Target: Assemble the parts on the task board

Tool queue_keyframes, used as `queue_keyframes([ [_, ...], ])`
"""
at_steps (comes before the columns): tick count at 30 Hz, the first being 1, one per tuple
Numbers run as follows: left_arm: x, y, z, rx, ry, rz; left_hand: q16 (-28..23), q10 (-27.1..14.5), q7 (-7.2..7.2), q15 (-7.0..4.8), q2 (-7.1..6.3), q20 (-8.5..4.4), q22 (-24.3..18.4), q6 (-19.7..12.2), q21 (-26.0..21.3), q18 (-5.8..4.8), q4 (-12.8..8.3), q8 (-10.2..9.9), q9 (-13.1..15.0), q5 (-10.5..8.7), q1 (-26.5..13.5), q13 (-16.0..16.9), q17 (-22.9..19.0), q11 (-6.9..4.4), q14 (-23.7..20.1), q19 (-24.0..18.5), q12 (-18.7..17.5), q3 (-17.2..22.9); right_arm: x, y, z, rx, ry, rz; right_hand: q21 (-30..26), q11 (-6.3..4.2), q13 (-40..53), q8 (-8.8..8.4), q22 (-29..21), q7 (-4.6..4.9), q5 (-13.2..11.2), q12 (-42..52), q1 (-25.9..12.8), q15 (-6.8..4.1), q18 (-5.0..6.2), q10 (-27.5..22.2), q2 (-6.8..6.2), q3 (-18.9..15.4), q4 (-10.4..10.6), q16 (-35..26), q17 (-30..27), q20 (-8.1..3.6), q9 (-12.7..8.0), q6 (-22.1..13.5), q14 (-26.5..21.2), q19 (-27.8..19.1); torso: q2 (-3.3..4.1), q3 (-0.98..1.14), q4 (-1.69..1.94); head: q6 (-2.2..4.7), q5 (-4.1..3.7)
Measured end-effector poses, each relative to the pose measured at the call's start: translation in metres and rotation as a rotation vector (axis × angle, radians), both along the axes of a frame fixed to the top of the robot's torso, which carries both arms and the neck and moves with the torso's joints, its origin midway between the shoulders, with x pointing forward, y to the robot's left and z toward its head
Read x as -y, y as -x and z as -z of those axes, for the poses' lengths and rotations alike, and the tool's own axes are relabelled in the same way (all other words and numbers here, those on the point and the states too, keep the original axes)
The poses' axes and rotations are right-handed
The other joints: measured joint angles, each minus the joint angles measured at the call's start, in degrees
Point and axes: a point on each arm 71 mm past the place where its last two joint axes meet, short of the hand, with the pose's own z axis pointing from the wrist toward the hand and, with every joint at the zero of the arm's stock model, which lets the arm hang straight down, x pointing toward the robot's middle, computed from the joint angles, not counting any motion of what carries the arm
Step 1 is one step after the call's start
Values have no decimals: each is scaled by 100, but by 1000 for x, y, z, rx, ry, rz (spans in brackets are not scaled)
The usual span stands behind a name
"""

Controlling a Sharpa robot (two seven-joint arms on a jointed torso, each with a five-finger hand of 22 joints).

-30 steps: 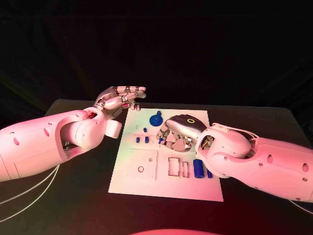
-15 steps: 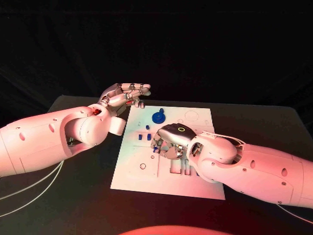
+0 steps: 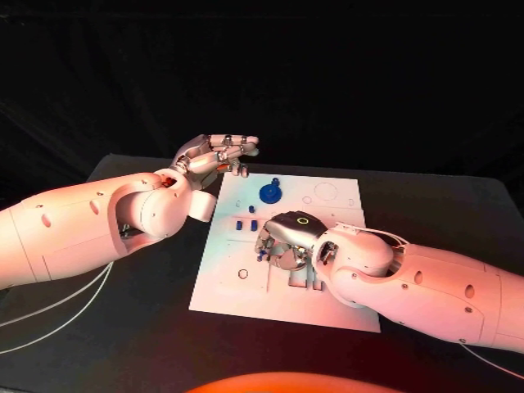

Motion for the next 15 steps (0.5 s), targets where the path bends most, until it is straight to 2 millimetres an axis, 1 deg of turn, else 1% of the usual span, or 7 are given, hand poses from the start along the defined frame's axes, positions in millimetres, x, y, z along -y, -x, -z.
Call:
queue_keyframes([
  [15,2,-1,0,-2,-1,2,0,0,-16,20,0,0,1,-24,0,0,0,1,-7,0,0,0,-5,0,-19,0,0,0,-3,-1,5,-4,7,-5,0,-13,6,-2,-1,-2,25,-10,0,0,0,32,0,16,-16,24,0,0,0,-4,0,0,1,-2,-1,-9,23],
])
